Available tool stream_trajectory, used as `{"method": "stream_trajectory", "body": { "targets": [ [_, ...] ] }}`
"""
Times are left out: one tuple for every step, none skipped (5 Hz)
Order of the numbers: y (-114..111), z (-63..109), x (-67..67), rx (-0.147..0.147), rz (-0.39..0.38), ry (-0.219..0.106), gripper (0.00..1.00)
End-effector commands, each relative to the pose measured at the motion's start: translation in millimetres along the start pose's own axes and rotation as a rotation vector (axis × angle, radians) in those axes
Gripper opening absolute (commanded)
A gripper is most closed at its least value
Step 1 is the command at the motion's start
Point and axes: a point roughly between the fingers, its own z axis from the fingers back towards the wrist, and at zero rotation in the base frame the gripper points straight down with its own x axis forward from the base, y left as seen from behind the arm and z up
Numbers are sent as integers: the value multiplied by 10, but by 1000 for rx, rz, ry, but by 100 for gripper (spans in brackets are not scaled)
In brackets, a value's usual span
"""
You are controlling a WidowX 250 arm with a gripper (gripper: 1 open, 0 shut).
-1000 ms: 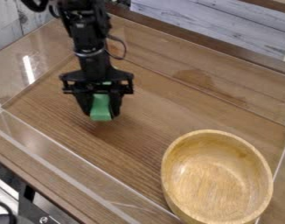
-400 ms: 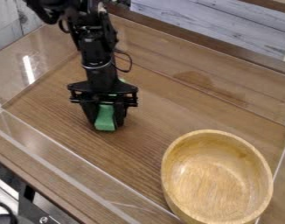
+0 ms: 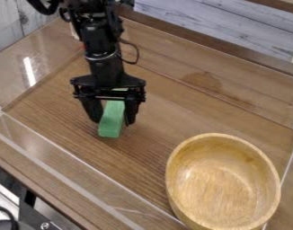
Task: Remove the green block from the brown bowl and put it on the table
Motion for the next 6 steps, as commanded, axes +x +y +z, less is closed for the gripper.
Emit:
{"method": "stream_trajectory", "body": {
  "targets": [
    [-101,169,71,-16,-83,-73,100],
    [-98,262,142,-18,-88,-92,100],
    [-97,354,222,-22,-85,-107,100],
    [-200,492,229,-18,-67,-125,100],
    [-336,628,214,1,-65,-146,100],
    [-460,732,272,18,-169,-165,100]
  ]
}}
